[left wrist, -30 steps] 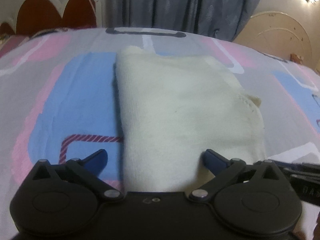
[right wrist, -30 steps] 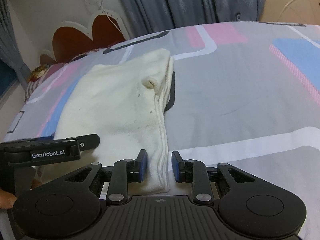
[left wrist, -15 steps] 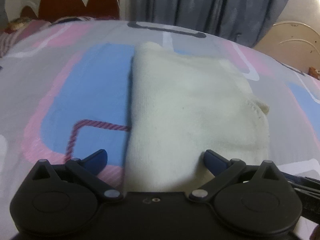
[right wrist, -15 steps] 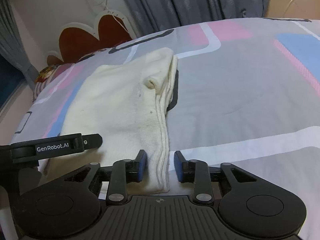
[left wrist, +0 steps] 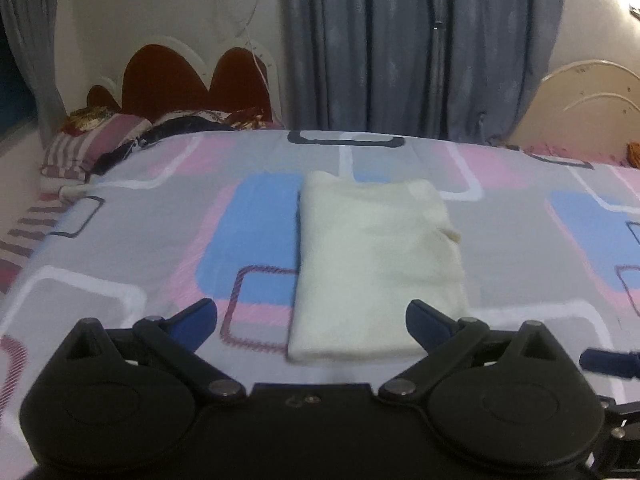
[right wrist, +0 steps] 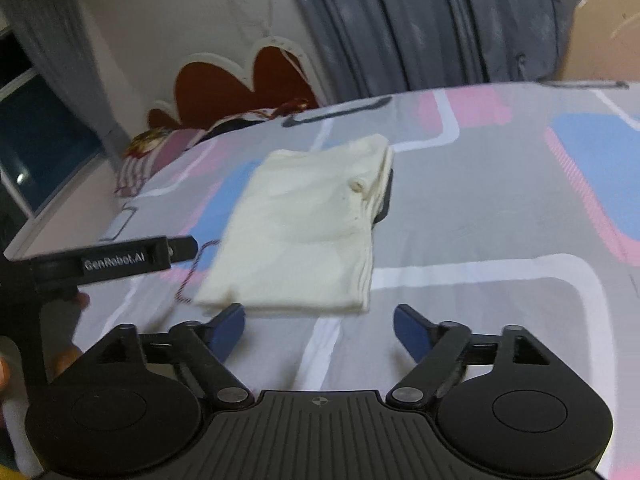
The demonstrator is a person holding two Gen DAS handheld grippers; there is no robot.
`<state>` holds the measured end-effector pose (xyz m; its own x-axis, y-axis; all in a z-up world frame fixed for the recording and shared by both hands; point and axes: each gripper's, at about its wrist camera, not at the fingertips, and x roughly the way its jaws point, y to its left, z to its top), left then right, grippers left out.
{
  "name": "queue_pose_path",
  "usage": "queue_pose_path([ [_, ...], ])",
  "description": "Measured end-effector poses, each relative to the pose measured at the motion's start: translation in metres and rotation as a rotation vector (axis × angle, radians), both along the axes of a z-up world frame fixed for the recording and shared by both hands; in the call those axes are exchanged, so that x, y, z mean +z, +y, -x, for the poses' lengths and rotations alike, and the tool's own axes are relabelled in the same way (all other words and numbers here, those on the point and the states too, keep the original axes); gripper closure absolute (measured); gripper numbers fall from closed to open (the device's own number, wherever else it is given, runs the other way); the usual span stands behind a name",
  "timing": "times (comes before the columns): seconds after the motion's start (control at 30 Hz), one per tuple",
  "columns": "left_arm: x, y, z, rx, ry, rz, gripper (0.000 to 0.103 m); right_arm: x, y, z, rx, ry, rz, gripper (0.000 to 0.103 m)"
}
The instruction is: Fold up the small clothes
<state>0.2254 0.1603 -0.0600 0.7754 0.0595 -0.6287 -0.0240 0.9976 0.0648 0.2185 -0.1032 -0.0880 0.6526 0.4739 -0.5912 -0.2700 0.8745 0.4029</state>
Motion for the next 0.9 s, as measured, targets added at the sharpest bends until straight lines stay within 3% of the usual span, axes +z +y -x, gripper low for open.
queue_pose_path([
  [0.13,0.021,-0.005,0.047,-0.004,-0.007,0.004,0.002,0.03,0.004,0.045,0.011,-0.053,0.076,0.0],
  [0.37,0.048,-0.004,0.119,0.034,-0.023,0.052,0.002,0.078,0.009,0.129,-0.001,-0.203,0.231,0.0],
  [0.6,0.066,-0.001,0.176,0.036,-0.053,0.061,0.002,0.111,-0.005,0.193,-0.101,-0.358,0.192,0.0],
  [0.9,0.076,-0.003,0.208,0.056,-0.073,0.07,0.002,0.117,-0.013,0.222,-0.138,-0.377,0.165,0.0],
])
